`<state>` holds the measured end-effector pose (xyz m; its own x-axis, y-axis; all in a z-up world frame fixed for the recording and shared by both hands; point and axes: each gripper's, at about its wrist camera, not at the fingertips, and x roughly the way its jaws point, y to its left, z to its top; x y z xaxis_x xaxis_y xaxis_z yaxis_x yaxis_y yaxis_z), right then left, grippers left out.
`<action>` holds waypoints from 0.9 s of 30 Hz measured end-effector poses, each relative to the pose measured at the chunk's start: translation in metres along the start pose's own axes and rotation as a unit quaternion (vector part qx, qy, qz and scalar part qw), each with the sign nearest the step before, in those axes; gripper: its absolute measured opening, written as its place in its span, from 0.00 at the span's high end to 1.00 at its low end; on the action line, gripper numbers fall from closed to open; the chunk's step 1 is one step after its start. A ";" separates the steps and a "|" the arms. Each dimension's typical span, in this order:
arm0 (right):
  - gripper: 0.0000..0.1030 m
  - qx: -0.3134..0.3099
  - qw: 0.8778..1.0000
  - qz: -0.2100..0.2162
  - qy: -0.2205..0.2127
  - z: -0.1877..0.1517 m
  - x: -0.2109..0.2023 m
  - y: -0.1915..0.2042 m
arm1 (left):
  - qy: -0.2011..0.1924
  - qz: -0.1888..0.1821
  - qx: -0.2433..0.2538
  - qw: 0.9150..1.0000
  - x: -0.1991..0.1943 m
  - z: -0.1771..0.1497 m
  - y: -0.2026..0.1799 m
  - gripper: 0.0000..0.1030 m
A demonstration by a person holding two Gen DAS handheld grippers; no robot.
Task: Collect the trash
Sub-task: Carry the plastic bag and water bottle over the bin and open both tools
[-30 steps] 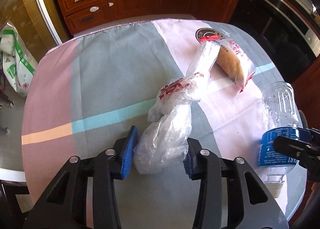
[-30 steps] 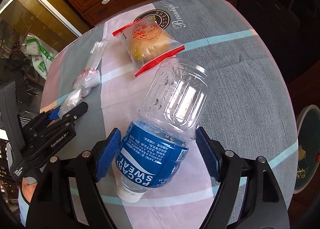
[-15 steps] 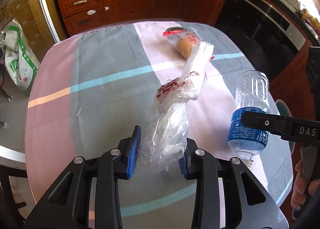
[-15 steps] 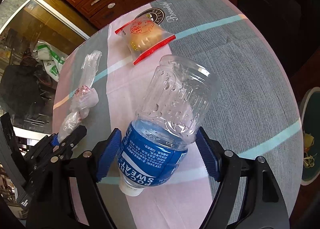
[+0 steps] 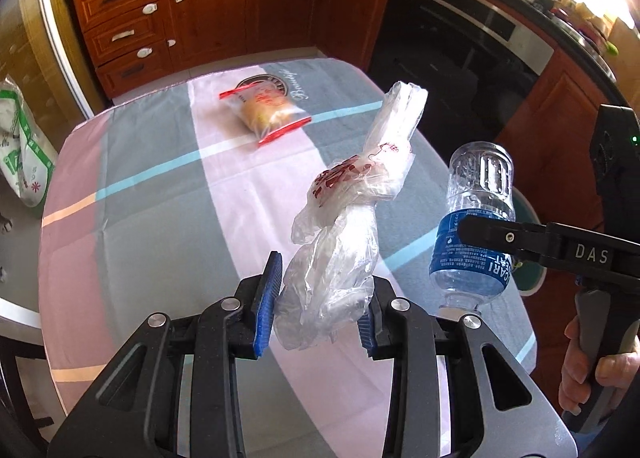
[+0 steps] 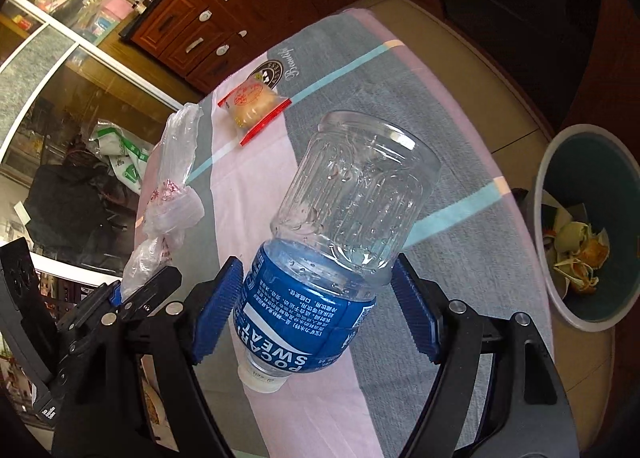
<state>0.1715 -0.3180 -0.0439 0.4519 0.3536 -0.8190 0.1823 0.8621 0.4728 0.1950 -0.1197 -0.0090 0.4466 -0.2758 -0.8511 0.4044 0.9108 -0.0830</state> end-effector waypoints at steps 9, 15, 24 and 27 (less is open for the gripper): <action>0.30 0.059 0.997 0.019 -0.040 -0.009 -0.051 -0.085 | 0.013 -0.013 0.057 0.998 0.008 0.008 -0.094 0.66; 0.30 0.103 0.993 0.008 -0.062 -0.017 -0.084 -0.150 | 0.031 -0.031 0.093 0.995 0.028 0.011 -0.157 0.66; 0.30 0.167 0.981 -0.045 -0.085 -0.030 -0.130 -0.242 | 0.061 -0.060 0.131 0.988 0.062 0.009 -0.228 0.66; 0.30 0.178 0.978 -0.064 -0.087 -0.031 -0.135 -0.260 | 0.076 -0.071 0.136 0.985 0.078 0.009 -0.243 0.66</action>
<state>0.0361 -0.5789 -0.0664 0.5422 0.1578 -0.8253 0.5255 0.7027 0.4796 0.1386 -0.3653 -0.0508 0.2549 -0.3264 -0.9102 0.6628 0.7444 -0.0813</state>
